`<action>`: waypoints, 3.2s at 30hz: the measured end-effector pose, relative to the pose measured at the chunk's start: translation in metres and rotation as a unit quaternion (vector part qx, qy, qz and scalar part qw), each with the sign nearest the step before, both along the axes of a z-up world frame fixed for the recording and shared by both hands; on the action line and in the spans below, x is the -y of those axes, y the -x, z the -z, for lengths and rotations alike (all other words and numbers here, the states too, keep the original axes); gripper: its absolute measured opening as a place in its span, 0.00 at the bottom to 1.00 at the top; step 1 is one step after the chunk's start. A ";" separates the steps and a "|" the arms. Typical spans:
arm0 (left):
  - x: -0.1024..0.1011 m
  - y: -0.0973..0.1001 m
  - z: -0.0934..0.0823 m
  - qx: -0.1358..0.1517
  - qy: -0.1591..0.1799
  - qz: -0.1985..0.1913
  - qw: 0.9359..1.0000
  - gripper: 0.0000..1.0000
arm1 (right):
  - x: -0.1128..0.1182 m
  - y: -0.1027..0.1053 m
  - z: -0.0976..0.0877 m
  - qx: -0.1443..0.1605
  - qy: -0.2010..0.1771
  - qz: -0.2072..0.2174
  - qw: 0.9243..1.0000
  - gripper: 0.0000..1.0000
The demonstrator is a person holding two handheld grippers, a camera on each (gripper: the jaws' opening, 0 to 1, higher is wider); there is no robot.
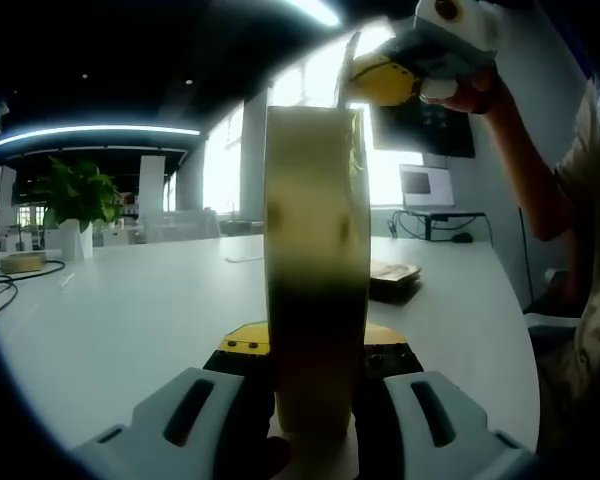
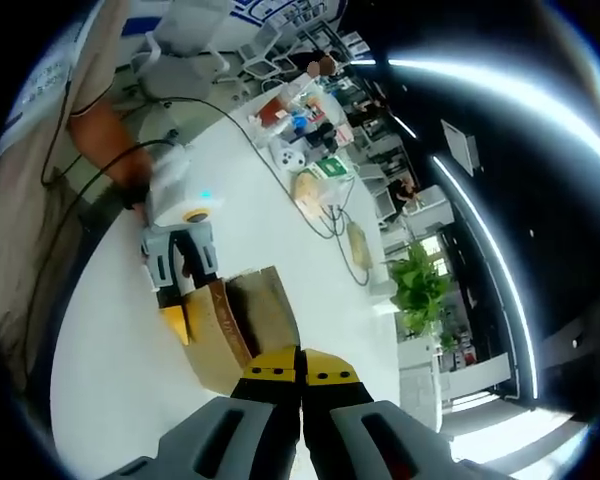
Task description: Extract single mask from mask box in order stack masks on table
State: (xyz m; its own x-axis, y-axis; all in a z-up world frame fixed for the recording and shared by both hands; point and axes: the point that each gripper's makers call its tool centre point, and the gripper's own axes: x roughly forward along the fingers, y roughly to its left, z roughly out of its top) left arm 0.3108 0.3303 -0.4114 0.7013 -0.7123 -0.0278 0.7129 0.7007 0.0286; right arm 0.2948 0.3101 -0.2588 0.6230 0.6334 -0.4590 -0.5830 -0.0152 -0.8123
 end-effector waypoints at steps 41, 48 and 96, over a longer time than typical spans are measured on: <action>-0.001 0.000 0.000 0.000 -0.001 0.000 1.000 0.20 | 0.018 0.003 -0.058 0.058 -0.066 0.020 0.996 0.00; -0.001 0.000 0.000 0.000 -0.001 0.000 1.000 0.20 | 0.022 0.003 -0.067 0.070 -0.075 0.025 0.994 0.00; 0.000 0.001 0.001 0.000 -0.003 -0.001 1.000 0.20 | 0.107 -0.017 -0.099 0.132 -0.123 0.133 0.975 0.00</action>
State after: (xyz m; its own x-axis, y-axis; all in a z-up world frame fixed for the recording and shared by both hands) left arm 0.3103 0.3306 -0.4121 0.7024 -0.7111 -0.0322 0.7118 0.7016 0.0337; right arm 0.3115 0.2030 -0.1598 0.8558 0.5043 -0.1150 -0.3095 0.3212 -0.8950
